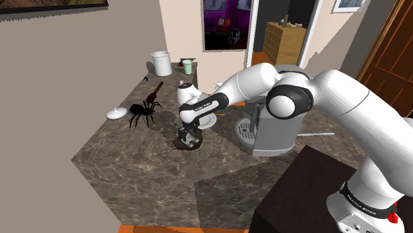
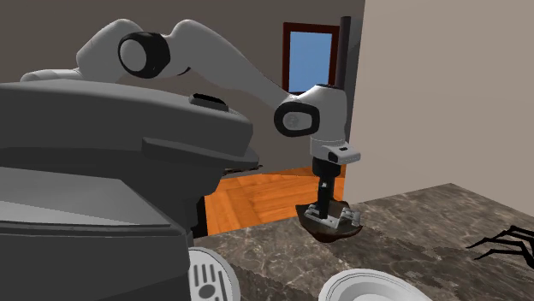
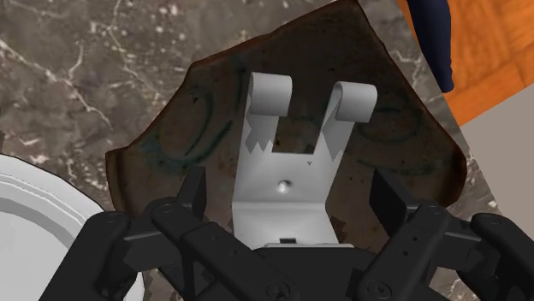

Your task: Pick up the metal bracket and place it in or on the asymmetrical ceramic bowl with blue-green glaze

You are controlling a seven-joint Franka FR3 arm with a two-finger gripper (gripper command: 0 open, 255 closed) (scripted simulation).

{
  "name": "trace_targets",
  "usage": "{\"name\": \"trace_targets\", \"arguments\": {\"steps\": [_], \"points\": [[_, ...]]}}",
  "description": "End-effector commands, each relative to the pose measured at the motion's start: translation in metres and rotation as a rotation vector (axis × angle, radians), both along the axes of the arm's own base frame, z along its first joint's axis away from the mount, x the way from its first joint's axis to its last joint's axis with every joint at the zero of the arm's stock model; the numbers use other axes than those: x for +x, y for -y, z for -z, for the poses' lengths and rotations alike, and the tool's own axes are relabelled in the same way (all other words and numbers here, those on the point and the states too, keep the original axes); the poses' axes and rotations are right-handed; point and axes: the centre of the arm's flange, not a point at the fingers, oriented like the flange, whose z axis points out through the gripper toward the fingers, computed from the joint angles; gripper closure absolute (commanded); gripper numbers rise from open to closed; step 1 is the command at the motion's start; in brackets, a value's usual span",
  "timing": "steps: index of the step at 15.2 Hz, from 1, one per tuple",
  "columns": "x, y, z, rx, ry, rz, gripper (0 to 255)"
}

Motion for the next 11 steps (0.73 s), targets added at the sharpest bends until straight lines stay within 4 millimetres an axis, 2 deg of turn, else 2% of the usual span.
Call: {"name": "trace_targets", "arguments": {"steps": [1,4,11], "points": [[-0.001,0.0,-0.013,0.0,0.0,0.0,0],[-0.002,0.0,-0.05,0.0,0.0,0.0,0],[-0.002,0.0,-0.05,0.0,0.0,0.0,0]]}}
